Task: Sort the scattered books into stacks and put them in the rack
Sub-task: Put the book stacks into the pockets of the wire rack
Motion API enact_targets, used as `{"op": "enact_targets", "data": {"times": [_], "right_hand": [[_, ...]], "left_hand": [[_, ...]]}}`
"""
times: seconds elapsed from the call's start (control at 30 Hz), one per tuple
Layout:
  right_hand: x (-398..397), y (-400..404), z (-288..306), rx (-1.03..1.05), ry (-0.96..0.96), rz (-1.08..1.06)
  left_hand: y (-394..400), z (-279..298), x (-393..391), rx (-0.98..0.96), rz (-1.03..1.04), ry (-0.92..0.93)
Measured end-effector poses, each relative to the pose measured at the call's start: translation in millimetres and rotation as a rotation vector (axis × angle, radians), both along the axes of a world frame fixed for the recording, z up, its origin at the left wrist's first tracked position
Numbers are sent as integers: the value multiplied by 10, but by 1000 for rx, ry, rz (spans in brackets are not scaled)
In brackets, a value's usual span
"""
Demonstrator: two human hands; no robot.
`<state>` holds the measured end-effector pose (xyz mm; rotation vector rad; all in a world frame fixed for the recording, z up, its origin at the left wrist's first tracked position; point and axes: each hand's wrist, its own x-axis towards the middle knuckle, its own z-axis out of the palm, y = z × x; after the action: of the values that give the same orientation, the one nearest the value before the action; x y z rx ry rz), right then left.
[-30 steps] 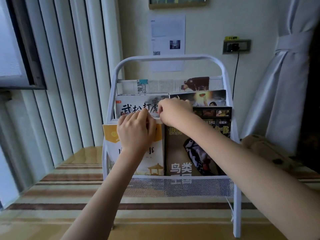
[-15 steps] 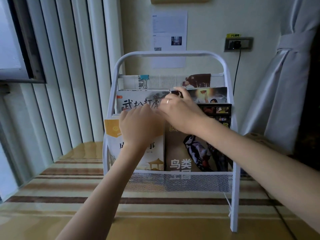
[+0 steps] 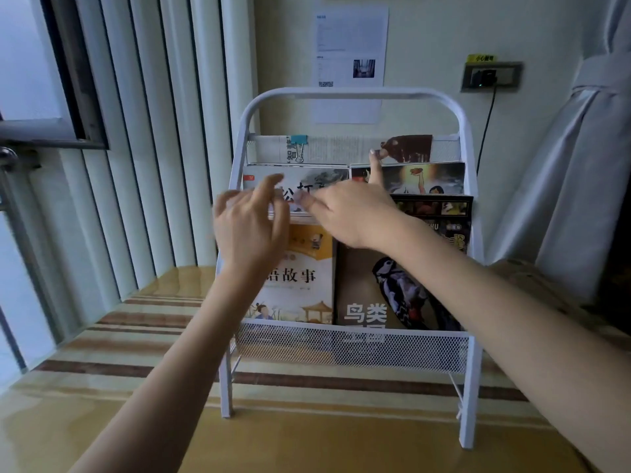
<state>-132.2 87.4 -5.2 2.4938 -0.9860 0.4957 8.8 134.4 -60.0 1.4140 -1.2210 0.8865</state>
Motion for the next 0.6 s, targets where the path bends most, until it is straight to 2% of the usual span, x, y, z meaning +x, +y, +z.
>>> {"op": "enact_targets", "data": {"times": [0.1,0.17,0.37,0.6], "right_hand": [[112,150,-86,-230,228,-71],[145,210,-97,-289,285,-87],[88,87,-118,-119,198,-79],[17,55,-112,-83,170,-30]], "left_hand": [[139,-71,205,98,56,-76],[146,-152,231,115,53,-140],[19,-214,205,100,227,-174],[75,-172,214,41,137,-154]]}}
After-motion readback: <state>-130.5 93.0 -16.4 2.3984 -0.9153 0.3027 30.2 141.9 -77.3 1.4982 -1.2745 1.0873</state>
